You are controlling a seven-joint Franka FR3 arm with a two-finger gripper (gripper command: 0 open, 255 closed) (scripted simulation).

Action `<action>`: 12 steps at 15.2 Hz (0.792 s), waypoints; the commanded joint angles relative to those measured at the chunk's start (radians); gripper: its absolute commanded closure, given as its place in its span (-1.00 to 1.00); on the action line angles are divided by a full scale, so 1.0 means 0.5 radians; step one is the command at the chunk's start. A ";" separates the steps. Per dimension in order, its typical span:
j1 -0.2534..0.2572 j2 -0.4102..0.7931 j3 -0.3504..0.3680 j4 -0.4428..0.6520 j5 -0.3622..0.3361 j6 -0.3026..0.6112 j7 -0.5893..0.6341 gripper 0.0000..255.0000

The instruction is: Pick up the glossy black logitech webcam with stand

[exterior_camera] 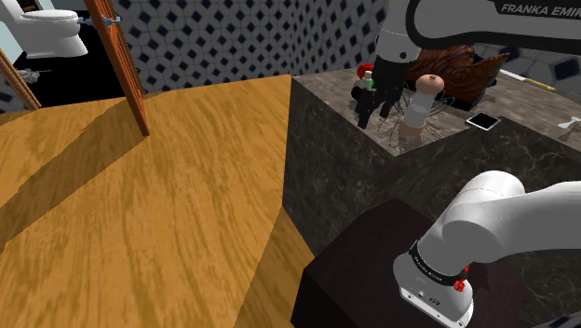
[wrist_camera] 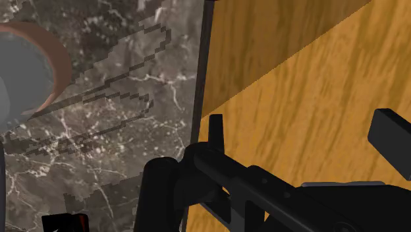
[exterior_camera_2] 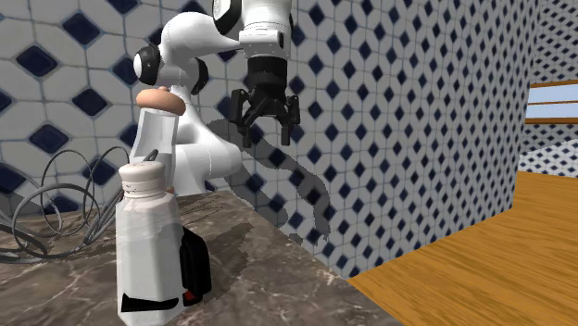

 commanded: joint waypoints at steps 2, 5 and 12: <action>-0.017 0.040 -0.038 0.013 -0.023 0.037 -0.035 -1.00; -0.064 0.169 -0.153 0.067 -0.080 0.146 -0.139 -1.00; -0.137 0.524 -0.413 0.271 -0.142 0.374 -0.382 -1.00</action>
